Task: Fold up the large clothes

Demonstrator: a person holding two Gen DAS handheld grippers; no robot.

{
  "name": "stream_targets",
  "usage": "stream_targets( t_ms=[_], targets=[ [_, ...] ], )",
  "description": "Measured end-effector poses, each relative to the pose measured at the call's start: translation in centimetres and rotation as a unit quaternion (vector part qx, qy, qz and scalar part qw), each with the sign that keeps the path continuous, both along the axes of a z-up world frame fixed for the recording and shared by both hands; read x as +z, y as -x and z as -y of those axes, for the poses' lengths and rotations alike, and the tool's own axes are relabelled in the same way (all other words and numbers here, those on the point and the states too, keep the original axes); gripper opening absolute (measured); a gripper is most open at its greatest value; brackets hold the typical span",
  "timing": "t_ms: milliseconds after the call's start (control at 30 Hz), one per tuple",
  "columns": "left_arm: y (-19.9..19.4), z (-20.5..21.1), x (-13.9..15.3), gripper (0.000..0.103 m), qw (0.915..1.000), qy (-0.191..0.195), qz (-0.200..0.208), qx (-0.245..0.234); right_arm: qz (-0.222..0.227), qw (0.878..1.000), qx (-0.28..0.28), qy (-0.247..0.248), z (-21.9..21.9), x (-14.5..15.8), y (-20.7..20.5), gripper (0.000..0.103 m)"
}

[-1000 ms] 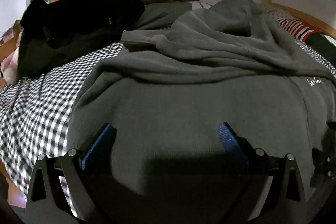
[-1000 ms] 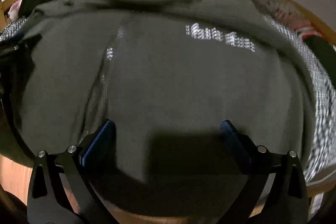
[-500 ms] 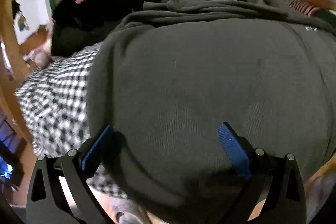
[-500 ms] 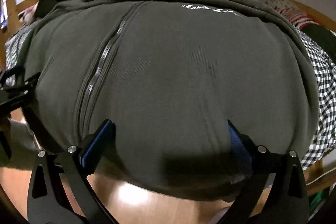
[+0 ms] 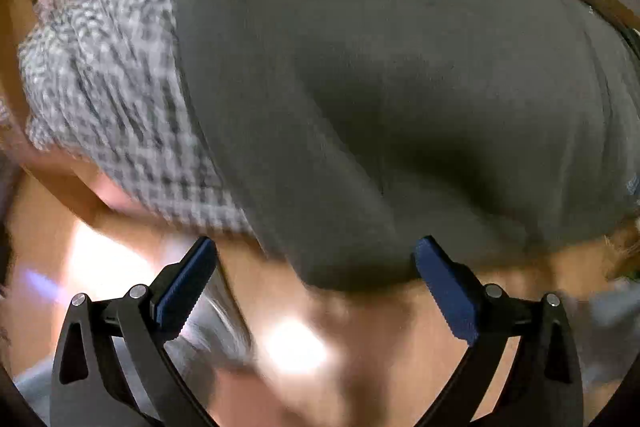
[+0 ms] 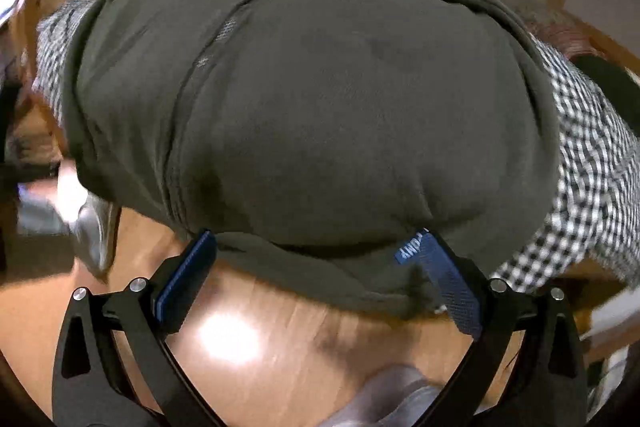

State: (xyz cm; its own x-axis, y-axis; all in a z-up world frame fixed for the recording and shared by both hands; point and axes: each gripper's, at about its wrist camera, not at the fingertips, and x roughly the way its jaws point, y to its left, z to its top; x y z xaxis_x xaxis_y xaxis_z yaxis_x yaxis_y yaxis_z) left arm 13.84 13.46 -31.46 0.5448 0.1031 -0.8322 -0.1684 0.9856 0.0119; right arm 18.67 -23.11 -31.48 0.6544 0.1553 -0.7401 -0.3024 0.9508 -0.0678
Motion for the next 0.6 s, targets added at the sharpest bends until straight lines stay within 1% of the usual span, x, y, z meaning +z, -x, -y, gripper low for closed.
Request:
stream_targets(
  t_ms=[33, 67, 100, 133, 167, 200, 267, 400, 433, 467, 500, 567, 600],
  targets=[
    [0.4, -0.3, -0.7, 0.098, 0.9999, 0.013, -0.004, 0.008, -0.002, 1.0, -0.005, -0.008, 0.0, 0.2, -0.1, 0.1],
    [0.9, -1.1, -1.4, 0.098, 0.9989, 0.045, 0.004, 0.016, -0.003, 1.0, -0.009, -0.019, 0.2, 0.3, -0.1, 0.1],
    [1.1, -1.7, -1.6, 0.098, 0.9971, 0.071, 0.02, 0.021, -0.002, 1.0, -0.011, -0.027, 0.6, 0.4, -0.2, 0.1],
    [1.4, -2.6, -1.6, 0.098, 0.9919, 0.111, 0.057, 0.023, -0.002, 0.999, -0.012, -0.038, 0.7, 0.6, -0.1, 0.1],
    [1.5, -3.2, -1.6, 0.098, 0.988, 0.13, 0.082, 0.022, 0.0, 0.999, -0.01, -0.046, 0.7, 0.8, 0.2, 0.1],
    [1.4, -3.8, -1.5, 0.098, 0.985, 0.135, 0.106, 0.019, 0.002, 0.999, -0.004, -0.05, 0.6, 1.0, 0.4, 0.1],
    [1.1, -4.9, -1.6, 0.098, 0.9812, 0.143, 0.129, 0.008, 0.009, 0.999, 0.009, -0.044, -0.1, 1.6, 1.1, 0.1],
    [0.0, -6.8, -1.9, 0.098, 0.973, 0.183, 0.139, -0.019, 0.021, 0.999, 0.038, -0.029, -1.0, 1.8, 1.9, 0.1],
    [-0.4, -7.1, -1.6, 0.098, 0.9722, 0.184, 0.143, -0.021, 0.022, 0.999, 0.041, -0.027, -1.2, 1.7, 2.0, 0.1],
    [-0.8, -7.0, -1.1, 0.098, 0.9696, 0.189, 0.153, -0.027, 0.021, 0.998, 0.044, -0.025, -1.4, 1.5, 2.1, 0.1],
    [-1.5, -7.2, -0.6, 0.098, 0.9674, 0.198, 0.155, -0.032, 0.02, 0.998, 0.047, -0.021, -1.7, 1.2, 2.0, 0.1],
    [-2.4, -7.1, -0.1, 0.098, 0.9674, 0.209, 0.139, -0.035, 0.02, 0.998, 0.05, -0.012, -1.7, 1.6, 1.5, 0.1],
    [-2.9, -7.4, 0.0, 0.097, 0.9681, 0.217, 0.121, -0.03, 0.022, 0.998, 0.051, -0.005, -1.6, 1.7, 1.3, 0.1]
  ],
)
